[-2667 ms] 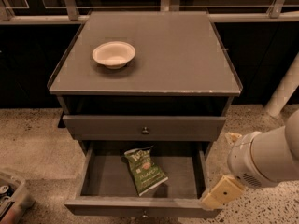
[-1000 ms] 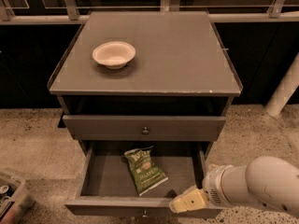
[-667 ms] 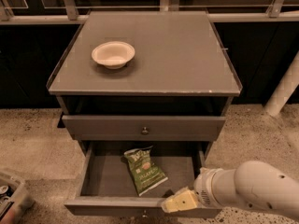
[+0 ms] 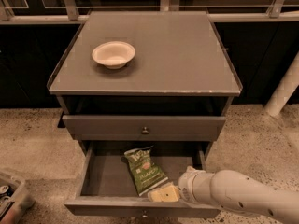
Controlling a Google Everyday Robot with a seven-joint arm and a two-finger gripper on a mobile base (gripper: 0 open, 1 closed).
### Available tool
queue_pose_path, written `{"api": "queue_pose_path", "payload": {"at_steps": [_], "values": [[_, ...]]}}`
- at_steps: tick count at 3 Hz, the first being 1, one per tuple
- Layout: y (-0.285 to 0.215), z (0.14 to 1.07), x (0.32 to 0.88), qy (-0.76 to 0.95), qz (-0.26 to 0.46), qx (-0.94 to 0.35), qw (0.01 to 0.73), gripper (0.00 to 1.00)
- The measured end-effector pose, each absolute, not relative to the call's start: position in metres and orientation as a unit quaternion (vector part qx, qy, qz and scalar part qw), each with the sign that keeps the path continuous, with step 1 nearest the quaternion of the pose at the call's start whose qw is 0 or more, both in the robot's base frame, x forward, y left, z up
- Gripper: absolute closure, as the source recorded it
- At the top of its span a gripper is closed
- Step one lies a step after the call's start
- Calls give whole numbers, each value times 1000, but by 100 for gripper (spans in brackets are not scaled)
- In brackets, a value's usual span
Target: Pick green jalapeno chip bag from middle drawer and place on counter
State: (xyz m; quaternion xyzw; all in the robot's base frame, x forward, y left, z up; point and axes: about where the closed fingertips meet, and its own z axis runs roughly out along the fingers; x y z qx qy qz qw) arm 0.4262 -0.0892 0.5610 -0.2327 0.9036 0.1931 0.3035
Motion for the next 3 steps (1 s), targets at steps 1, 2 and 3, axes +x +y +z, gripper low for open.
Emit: {"api": "queue_pose_path", "payload": {"at_steps": [1,2,3], "values": [[-89,561,426,904,193,-233,304,0],[-88,553,439,899,216,-218,313,0],[-77,546,470,877,256,-218,343,0]]}}
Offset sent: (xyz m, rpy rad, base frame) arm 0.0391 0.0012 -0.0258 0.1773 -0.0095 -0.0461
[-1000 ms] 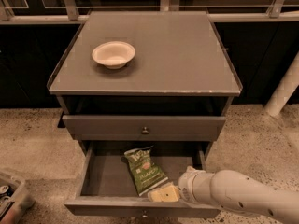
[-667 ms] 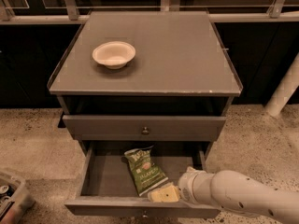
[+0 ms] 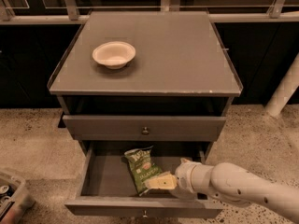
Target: Pick green jalapeno chip bag from middle drawer and place on counter
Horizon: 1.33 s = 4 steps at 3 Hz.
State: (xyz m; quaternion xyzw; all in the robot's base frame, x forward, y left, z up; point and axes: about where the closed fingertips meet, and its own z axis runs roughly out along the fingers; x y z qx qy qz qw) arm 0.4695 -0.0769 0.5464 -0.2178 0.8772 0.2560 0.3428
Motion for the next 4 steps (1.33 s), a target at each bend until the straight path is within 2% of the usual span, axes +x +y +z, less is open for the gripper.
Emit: {"api": "queue_pose_path", "payload": {"at_steps": [1,4], "values": [[-62,542,498,851,293,-230,370,0],[-52,521,508,851,311,-209,369,0]]}}
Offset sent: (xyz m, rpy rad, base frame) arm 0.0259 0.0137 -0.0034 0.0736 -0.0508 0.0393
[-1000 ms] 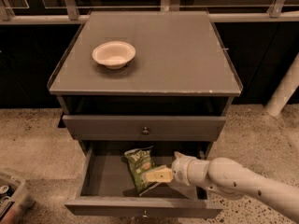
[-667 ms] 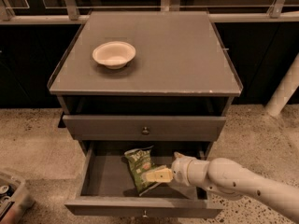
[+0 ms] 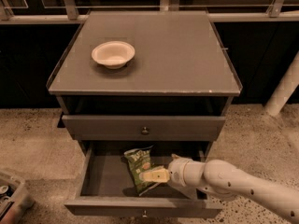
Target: Pick green jalapeno chip bag from middle drawer and place on counter
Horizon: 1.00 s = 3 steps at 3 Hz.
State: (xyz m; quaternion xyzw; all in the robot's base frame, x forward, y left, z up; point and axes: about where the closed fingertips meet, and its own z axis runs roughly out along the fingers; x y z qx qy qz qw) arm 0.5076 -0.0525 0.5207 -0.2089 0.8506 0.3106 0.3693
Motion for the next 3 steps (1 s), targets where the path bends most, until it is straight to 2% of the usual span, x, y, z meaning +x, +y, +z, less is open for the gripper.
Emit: {"api": "queue_pose_path", "payload": {"at_steps": [1,2,3], "values": [[-40,508,523,847,325,-188,376,0],[-17,465,543,851,305,-183,385,0],[-17,462,543,850,309,-185,385,0]]}}
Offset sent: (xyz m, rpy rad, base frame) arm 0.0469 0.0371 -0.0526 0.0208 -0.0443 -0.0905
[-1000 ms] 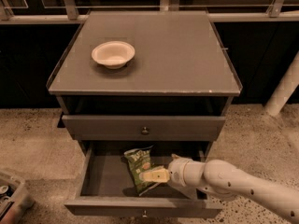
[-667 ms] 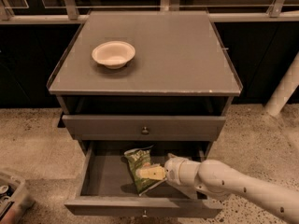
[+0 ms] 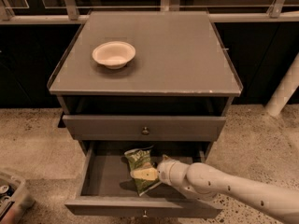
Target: Pick green jalapeno chip bag from middle drawer and place on counter
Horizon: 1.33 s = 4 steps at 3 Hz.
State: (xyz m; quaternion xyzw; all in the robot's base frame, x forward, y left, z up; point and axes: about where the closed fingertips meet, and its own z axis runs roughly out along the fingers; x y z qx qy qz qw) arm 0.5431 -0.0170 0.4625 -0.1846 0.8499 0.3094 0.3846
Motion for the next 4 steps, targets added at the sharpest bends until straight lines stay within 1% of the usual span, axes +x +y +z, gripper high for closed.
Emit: {"api": "queue_pose_path", "payload": {"at_steps": [1,4], "values": [[-17,445,556,845,313,-196,386,0],[-32,404,582,859,280,-170,393,0]]}}
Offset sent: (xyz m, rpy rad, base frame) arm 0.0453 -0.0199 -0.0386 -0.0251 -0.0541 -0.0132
